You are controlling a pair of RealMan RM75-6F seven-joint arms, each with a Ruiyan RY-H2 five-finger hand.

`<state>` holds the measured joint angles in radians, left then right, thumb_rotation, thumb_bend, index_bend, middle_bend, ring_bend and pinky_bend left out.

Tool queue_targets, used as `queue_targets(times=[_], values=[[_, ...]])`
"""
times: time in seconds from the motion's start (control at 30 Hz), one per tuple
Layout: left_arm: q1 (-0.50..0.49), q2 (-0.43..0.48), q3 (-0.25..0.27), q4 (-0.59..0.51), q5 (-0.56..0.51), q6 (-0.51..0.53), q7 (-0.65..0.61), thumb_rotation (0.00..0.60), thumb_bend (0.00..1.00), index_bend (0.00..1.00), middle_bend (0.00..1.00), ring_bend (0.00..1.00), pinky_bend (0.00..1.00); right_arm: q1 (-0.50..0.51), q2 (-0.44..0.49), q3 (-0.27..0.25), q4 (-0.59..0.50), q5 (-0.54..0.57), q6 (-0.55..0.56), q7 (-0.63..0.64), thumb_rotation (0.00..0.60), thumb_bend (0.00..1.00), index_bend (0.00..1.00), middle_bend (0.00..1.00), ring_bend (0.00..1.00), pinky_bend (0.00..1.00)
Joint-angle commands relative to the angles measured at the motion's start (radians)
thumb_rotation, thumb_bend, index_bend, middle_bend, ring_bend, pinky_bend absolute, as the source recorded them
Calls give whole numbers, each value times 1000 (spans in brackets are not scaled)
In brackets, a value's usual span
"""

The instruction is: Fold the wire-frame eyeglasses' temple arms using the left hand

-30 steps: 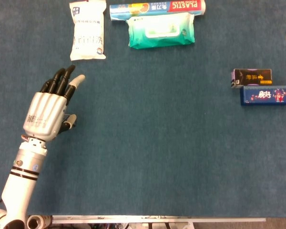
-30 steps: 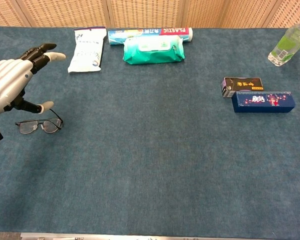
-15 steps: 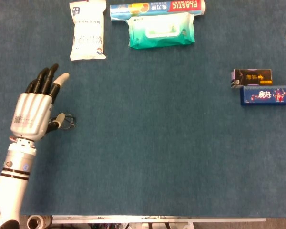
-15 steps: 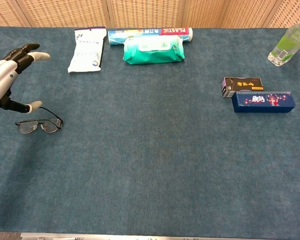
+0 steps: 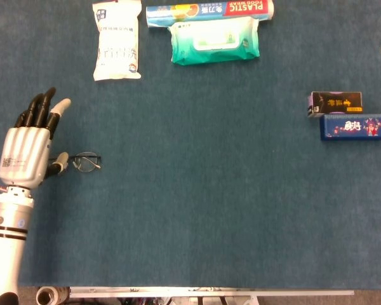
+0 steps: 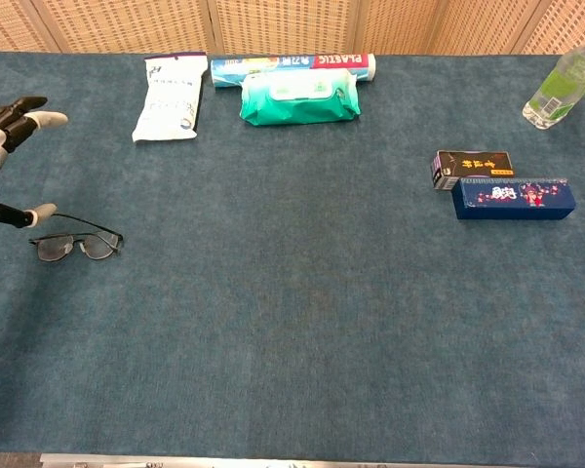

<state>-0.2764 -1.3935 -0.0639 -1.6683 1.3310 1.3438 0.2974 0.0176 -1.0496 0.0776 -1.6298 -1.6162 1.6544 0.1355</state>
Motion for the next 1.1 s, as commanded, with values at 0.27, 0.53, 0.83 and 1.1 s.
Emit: queue_targets(times=[0.27, 0.53, 0.83, 1.1], values=[[4, -38, -3, 95, -29, -23, -16, 600, 228, 120, 0, 14, 182, 0, 1, 1, 0, 3, 0, 2, 600, 360, 523, 435, 263, 385], [8, -64, 1, 157, -44, -43, -31, 600, 228, 121, 0, 13, 178, -1, 2, 2, -1, 3, 3, 4, 600, 360, 523, 435, 263, 385], [26, -95, 27, 210, -43, -59, -54, 600, 228, 121, 0, 13, 175, -1, 2, 1, -1, 2, 1, 1, 600, 360, 523, 435, 263, 385], [29, -128, 33, 257, -47, -86, -79, 600, 228, 120, 0, 14, 175, -1, 1, 2, -1, 3, 2, 2, 600, 360, 523, 435, 263, 385]])
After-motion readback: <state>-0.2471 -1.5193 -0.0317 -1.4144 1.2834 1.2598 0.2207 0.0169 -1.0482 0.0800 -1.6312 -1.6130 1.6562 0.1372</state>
